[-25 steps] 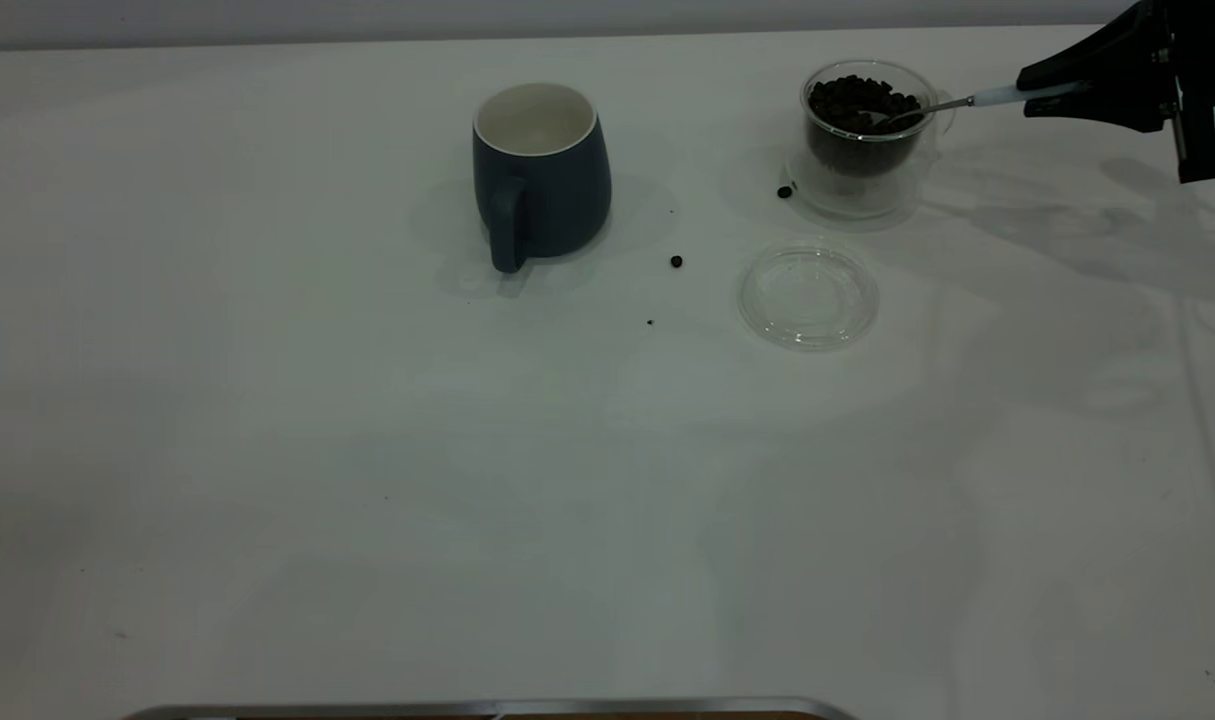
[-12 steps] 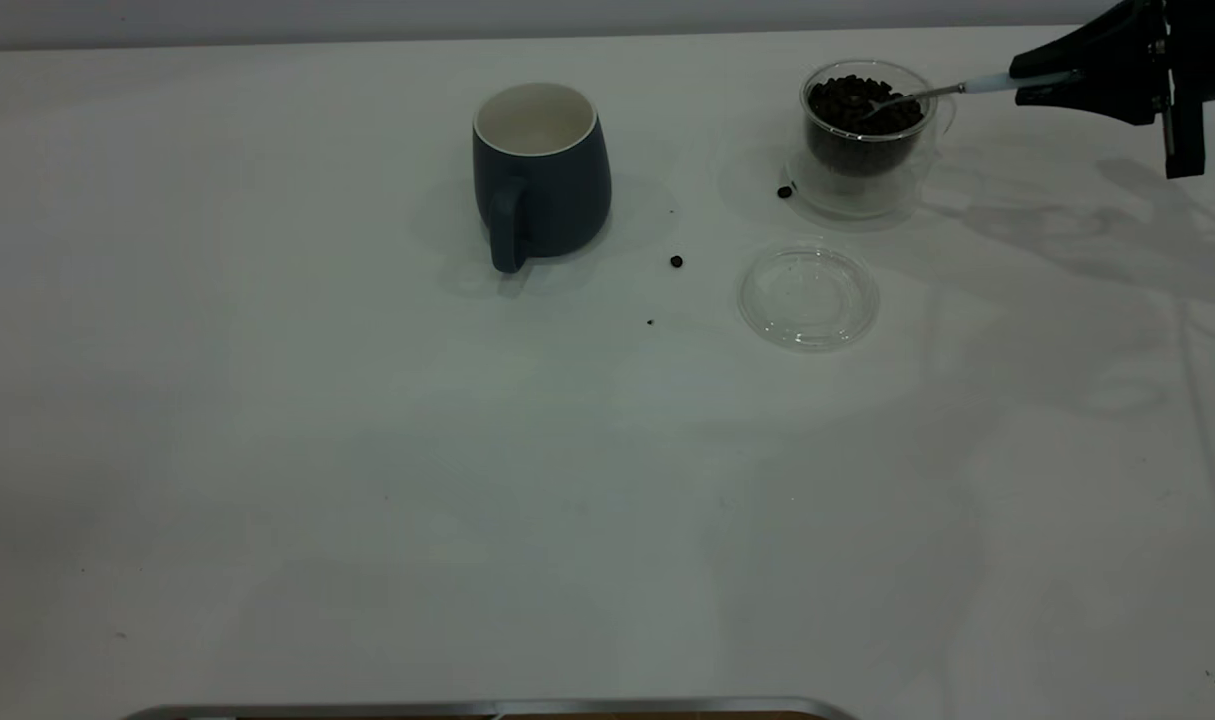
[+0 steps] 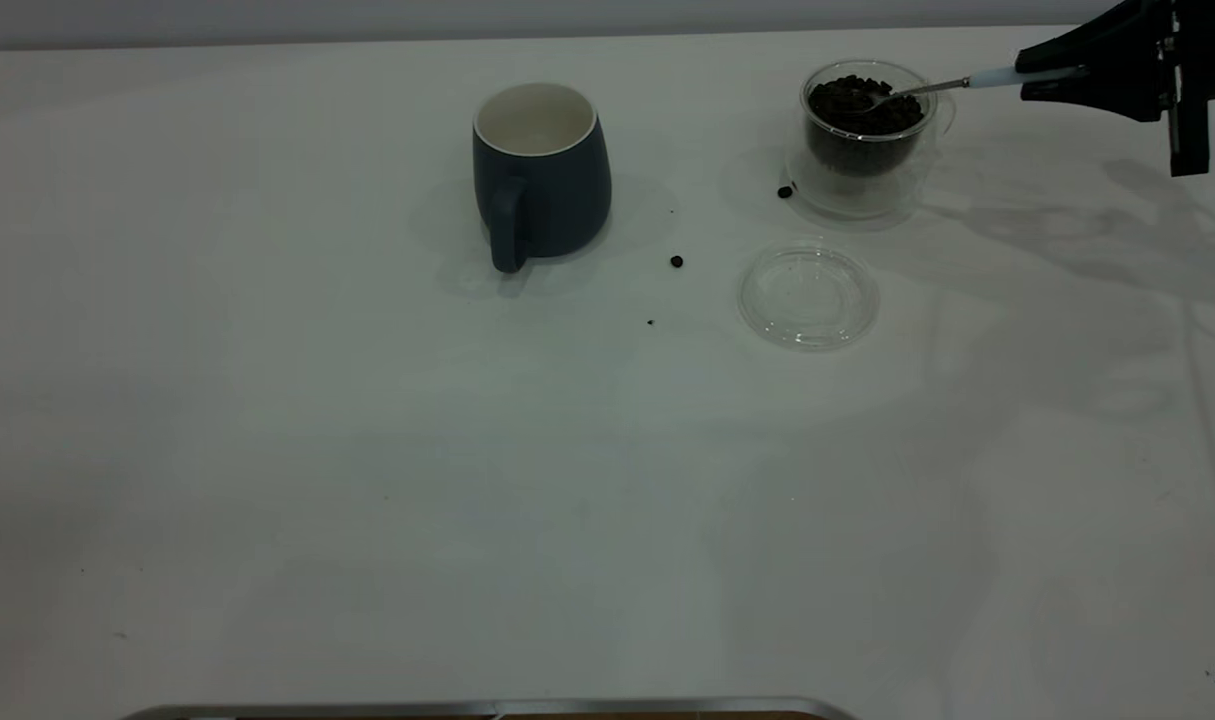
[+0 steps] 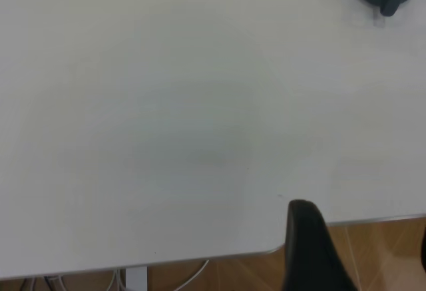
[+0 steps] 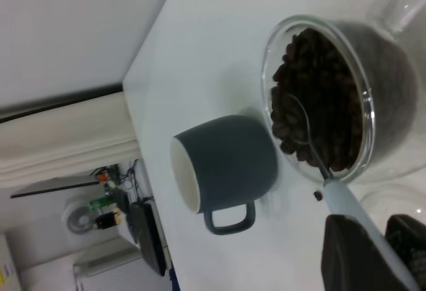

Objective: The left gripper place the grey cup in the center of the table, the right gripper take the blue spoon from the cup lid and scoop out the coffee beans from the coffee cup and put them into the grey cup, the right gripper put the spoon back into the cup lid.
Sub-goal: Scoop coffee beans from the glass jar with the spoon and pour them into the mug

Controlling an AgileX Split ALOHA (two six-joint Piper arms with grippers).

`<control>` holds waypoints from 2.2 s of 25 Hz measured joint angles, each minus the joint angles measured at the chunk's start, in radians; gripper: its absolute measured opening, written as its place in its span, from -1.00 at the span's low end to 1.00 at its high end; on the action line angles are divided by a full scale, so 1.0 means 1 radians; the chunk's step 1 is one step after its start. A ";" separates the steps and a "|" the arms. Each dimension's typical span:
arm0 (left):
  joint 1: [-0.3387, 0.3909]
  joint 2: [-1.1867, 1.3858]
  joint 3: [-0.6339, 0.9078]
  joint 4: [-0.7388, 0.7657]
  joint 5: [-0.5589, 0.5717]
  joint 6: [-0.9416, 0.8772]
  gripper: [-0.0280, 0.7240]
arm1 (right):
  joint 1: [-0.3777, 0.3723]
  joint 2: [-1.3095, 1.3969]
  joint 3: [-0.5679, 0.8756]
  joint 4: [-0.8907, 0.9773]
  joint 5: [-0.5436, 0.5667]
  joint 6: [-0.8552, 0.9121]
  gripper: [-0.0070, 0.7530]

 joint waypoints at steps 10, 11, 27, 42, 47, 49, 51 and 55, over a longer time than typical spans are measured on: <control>0.000 0.000 0.000 0.000 0.000 0.000 0.31 | -0.023 0.000 0.000 0.000 0.044 -0.014 -0.68; 0.000 0.000 0.000 0.000 0.000 0.000 0.31 | -0.023 0.000 0.000 0.004 0.044 -0.014 -0.68; 0.000 0.000 0.000 0.000 0.000 0.000 0.31 | 0.114 -0.022 0.000 0.053 0.045 -0.022 -0.68; 0.000 0.000 0.000 0.000 0.000 -0.001 0.31 | 0.377 -0.027 0.000 0.211 0.025 -0.024 -0.68; 0.000 0.000 0.000 0.000 0.000 -0.001 0.31 | 0.433 -0.026 0.000 0.235 -0.077 -0.025 -0.68; 0.000 0.000 0.000 0.000 0.000 -0.001 0.31 | 0.443 -0.016 0.000 0.266 -0.102 -0.038 -0.68; 0.000 0.000 0.000 0.000 0.000 -0.001 0.31 | 0.449 0.000 0.000 0.304 -0.119 -0.066 -0.68; 0.000 0.000 0.000 0.000 0.000 -0.001 0.31 | 0.451 0.013 0.000 0.330 -0.153 -0.129 -0.68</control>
